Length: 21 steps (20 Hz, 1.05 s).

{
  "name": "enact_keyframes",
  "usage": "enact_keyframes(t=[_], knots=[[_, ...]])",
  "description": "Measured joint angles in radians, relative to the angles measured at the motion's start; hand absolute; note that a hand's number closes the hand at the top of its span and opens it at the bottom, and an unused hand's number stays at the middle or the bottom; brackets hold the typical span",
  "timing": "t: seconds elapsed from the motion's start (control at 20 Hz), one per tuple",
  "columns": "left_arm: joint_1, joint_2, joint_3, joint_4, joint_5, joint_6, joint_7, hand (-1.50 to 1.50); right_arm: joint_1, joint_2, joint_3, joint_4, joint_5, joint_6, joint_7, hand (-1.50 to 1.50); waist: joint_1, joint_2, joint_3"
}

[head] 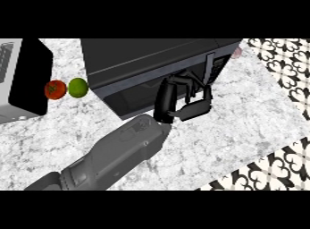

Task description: Pick up the milk, place it into the microwave and close the microwave

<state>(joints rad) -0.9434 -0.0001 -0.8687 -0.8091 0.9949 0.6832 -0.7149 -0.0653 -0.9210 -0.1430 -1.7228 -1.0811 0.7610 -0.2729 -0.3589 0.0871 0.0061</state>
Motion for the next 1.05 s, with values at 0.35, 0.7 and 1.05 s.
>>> enact_keyframes(t=[0.35, 0.7, 1.05], knots=[[-0.029, -0.001, -0.046, 0.026, 0.016, 0.029, 0.040, 1.50, 0.000, -0.014, 0.004, -0.019, -0.048, 0.021, 0.021, -1.50, 0.010, -0.008, 0.000], [-0.047, -0.002, -0.087, 0.031, 0.056, 0.038, 0.073, 1.50, 0.016, -0.030, -0.020, -0.027, -0.077, 0.027, 0.031, -1.50, 0.035, -0.016, -0.002], [-0.046, -0.002, -0.111, 0.025, 0.100, 0.008, 0.067, -1.50, 0.048, -0.046, -0.044, -0.034, -0.101, 0.031, 0.042, -1.50, 0.060, -0.021, -0.005]])
